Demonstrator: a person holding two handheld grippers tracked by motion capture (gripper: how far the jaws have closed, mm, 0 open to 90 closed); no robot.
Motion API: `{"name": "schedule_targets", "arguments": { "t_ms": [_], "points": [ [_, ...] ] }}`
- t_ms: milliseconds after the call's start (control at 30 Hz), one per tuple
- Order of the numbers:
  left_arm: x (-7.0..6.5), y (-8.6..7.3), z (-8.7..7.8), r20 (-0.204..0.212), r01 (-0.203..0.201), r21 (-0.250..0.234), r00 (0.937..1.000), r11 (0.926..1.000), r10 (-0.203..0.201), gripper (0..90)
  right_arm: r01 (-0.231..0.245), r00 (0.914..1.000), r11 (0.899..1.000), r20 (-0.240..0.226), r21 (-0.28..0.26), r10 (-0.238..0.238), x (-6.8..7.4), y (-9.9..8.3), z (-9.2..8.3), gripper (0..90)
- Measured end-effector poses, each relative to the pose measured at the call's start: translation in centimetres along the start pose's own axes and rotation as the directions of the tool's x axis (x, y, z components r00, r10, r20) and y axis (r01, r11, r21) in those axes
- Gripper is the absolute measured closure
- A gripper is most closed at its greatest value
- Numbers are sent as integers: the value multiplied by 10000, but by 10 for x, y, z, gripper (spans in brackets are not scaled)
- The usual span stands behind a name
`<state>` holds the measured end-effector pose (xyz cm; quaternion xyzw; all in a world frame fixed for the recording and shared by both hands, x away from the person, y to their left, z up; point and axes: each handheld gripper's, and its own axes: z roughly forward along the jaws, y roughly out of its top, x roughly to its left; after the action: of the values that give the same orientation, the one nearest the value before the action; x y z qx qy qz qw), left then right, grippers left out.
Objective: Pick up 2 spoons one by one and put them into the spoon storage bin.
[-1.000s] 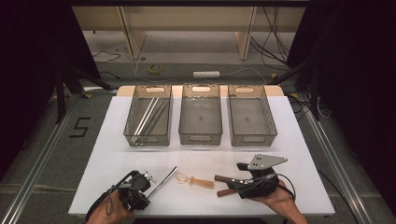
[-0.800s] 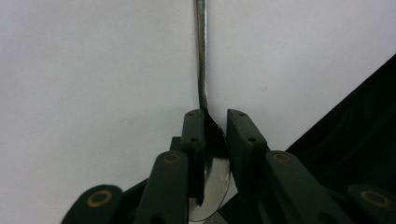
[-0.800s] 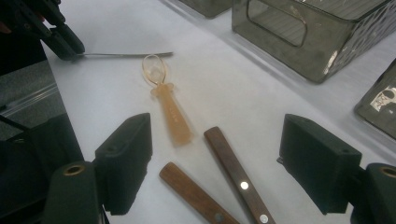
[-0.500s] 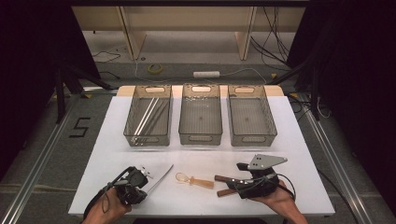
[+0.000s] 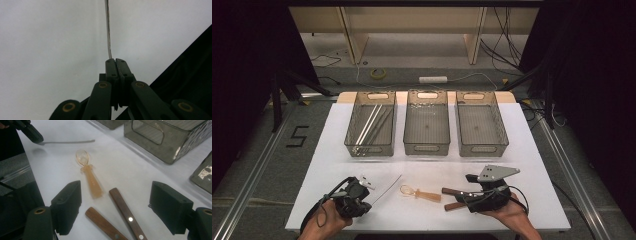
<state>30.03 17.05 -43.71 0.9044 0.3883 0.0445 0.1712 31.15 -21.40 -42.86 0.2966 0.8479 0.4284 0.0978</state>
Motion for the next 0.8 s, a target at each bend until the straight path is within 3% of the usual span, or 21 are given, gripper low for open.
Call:
{"name": "schedule_targets", "arguments": {
  "t_ms": [167,233,533,800],
  "points": [
    [7,4,-8,297,220,-700,9994,9973,-200,890,0,10000,10000,-23,12,0,0,0,0,266],
    [12,7,-10,607,346,-1056,9978,9938,-283,890,-5,10000,10000,-12,12,5,0,0,0,266],
    [21,26,-18,579,468,-2013,9977,9784,-358,890,-45,10000,10000,31,-26,45,-1,0,0,265],
    [23,56,-26,607,365,-2620,9979,9644,-212,890,-22,10000,10000,19,-28,22,0,0,1,264]
  ]
}}
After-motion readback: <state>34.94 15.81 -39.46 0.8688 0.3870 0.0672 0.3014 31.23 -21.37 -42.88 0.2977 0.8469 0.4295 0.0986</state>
